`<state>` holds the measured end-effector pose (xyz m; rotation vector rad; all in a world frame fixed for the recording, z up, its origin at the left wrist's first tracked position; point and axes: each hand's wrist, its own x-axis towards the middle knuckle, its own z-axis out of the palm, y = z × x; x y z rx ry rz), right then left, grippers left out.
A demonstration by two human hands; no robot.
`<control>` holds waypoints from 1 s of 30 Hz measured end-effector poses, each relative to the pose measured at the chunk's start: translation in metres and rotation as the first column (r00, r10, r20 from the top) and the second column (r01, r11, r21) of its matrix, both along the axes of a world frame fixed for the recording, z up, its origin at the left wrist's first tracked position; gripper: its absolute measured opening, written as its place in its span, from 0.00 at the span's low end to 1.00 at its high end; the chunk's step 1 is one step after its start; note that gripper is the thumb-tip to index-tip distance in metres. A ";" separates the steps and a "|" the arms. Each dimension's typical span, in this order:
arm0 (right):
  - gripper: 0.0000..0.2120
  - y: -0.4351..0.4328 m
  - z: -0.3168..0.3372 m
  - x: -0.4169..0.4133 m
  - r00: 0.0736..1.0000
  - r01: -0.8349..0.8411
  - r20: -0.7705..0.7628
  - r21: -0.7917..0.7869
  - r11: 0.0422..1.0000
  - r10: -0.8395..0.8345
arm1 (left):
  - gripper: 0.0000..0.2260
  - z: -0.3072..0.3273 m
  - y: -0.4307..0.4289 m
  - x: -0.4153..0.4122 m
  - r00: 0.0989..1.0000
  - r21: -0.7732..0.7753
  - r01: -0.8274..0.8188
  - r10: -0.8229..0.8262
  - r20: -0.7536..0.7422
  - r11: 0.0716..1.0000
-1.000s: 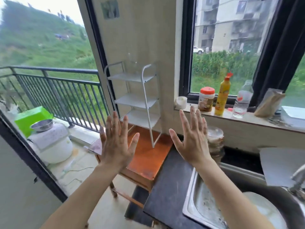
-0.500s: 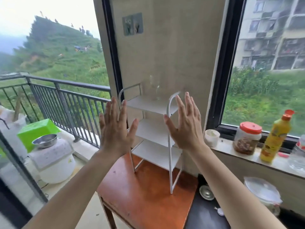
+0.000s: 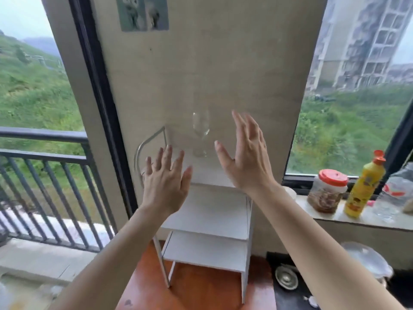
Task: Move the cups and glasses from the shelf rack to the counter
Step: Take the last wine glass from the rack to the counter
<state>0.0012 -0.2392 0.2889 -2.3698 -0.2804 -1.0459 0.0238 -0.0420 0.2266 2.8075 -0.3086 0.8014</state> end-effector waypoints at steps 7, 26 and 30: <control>0.39 0.040 0.011 0.064 0.991 -0.007 -0.135 0.078 0.997 0.018 | 0.23 -0.015 0.001 0.015 1.000 0.033 -0.009 0.010 -0.026 0.999; 0.23 0.033 0.023 0.066 0.989 -0.137 -0.018 0.306 0.942 0.150 | 0.26 -0.012 0.000 0.011 0.999 0.021 -0.013 0.014 -0.045 1.000; 0.29 0.016 0.047 0.031 0.985 -0.175 0.060 0.362 0.916 0.164 | 0.24 -0.002 -0.004 0.007 0.990 -0.040 -0.023 0.017 -0.141 0.999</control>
